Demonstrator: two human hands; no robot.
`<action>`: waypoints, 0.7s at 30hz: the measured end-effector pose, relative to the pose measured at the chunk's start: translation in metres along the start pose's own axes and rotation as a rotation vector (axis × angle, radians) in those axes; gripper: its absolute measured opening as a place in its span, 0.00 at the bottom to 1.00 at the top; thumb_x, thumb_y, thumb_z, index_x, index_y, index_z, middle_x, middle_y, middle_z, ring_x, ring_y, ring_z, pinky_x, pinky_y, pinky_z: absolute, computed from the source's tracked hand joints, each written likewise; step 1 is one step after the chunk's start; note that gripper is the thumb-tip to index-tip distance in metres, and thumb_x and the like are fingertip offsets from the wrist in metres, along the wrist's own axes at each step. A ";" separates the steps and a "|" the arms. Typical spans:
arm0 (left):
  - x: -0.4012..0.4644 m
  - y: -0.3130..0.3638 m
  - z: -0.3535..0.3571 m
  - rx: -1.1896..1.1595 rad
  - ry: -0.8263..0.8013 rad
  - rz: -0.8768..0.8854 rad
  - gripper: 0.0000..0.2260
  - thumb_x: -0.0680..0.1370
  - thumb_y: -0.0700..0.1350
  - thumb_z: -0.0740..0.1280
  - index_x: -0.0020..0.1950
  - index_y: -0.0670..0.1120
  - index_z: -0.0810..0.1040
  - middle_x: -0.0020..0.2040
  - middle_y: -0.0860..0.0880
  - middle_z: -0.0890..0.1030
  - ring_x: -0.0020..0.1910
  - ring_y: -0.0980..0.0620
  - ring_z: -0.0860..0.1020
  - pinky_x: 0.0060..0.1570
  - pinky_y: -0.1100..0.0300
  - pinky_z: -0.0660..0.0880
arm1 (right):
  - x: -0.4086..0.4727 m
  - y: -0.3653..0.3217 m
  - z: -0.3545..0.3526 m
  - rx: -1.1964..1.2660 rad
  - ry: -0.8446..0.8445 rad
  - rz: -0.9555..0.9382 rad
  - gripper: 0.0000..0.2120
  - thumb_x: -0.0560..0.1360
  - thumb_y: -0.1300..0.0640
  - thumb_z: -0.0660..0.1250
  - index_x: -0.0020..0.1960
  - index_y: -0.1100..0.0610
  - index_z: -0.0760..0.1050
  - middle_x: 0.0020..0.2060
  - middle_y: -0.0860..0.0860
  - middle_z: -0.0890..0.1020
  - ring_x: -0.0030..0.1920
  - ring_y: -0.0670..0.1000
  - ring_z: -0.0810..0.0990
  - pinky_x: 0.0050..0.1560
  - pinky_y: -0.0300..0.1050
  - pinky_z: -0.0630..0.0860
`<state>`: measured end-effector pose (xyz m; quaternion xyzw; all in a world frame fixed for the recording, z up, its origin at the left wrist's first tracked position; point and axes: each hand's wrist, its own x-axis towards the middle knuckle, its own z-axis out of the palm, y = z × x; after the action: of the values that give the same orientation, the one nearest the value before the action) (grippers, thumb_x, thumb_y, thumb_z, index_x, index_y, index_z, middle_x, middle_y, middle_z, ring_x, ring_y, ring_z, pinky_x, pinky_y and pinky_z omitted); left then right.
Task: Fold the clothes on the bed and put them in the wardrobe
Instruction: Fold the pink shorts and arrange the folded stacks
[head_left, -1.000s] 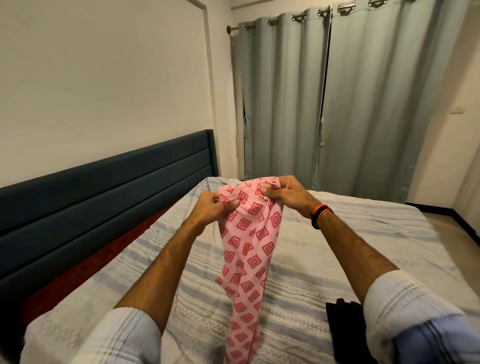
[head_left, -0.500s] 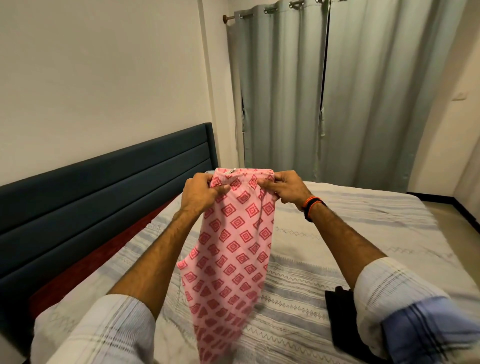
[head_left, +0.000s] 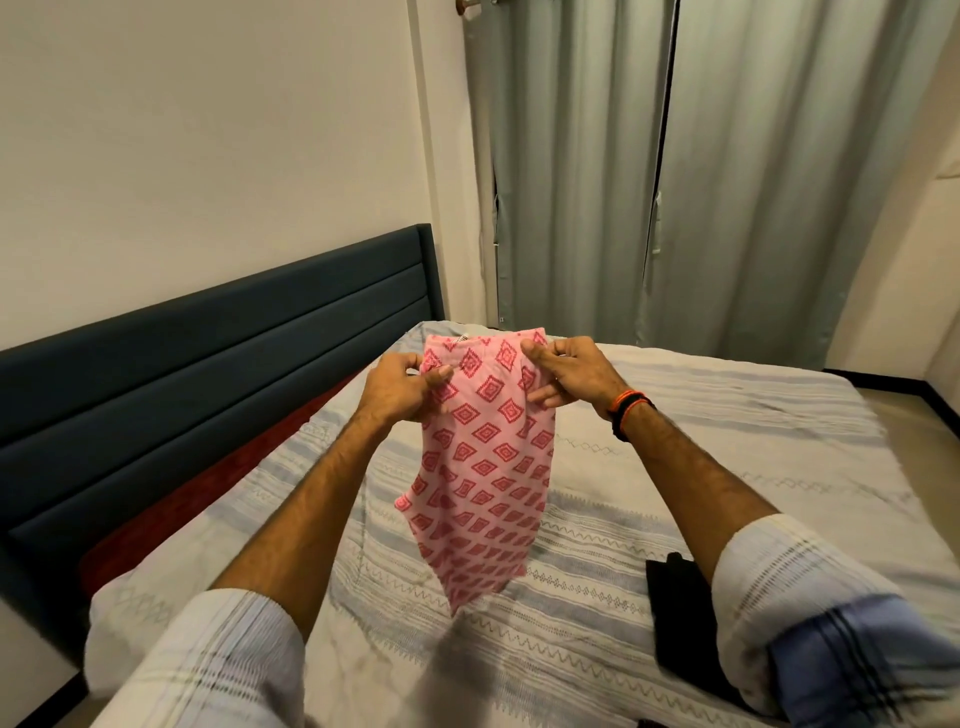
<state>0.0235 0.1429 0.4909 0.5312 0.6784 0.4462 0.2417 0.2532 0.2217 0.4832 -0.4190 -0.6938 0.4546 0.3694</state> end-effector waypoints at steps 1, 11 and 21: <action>-0.003 0.001 0.003 -0.014 -0.006 -0.003 0.14 0.77 0.53 0.69 0.52 0.43 0.80 0.44 0.45 0.85 0.37 0.49 0.85 0.39 0.54 0.83 | -0.002 0.002 -0.002 0.000 -0.004 0.003 0.25 0.74 0.40 0.66 0.48 0.64 0.80 0.42 0.58 0.87 0.40 0.58 0.87 0.37 0.45 0.84; -0.002 0.008 0.016 -0.014 0.042 0.063 0.12 0.78 0.55 0.68 0.47 0.46 0.78 0.40 0.47 0.85 0.33 0.51 0.84 0.28 0.64 0.76 | 0.000 0.003 -0.019 0.009 -0.028 -0.033 0.28 0.75 0.39 0.64 0.52 0.66 0.80 0.42 0.57 0.87 0.38 0.57 0.87 0.33 0.41 0.82; 0.078 -0.025 0.035 0.027 -0.004 -0.089 0.12 0.77 0.55 0.69 0.48 0.46 0.79 0.43 0.46 0.85 0.40 0.48 0.85 0.45 0.50 0.83 | 0.074 0.038 0.003 -0.031 0.040 0.105 0.20 0.77 0.42 0.64 0.42 0.58 0.79 0.40 0.58 0.86 0.40 0.59 0.86 0.42 0.50 0.84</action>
<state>0.0139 0.2275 0.4635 0.5046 0.7069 0.4249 0.2553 0.2327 0.2974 0.4560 -0.4696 -0.6702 0.4541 0.3521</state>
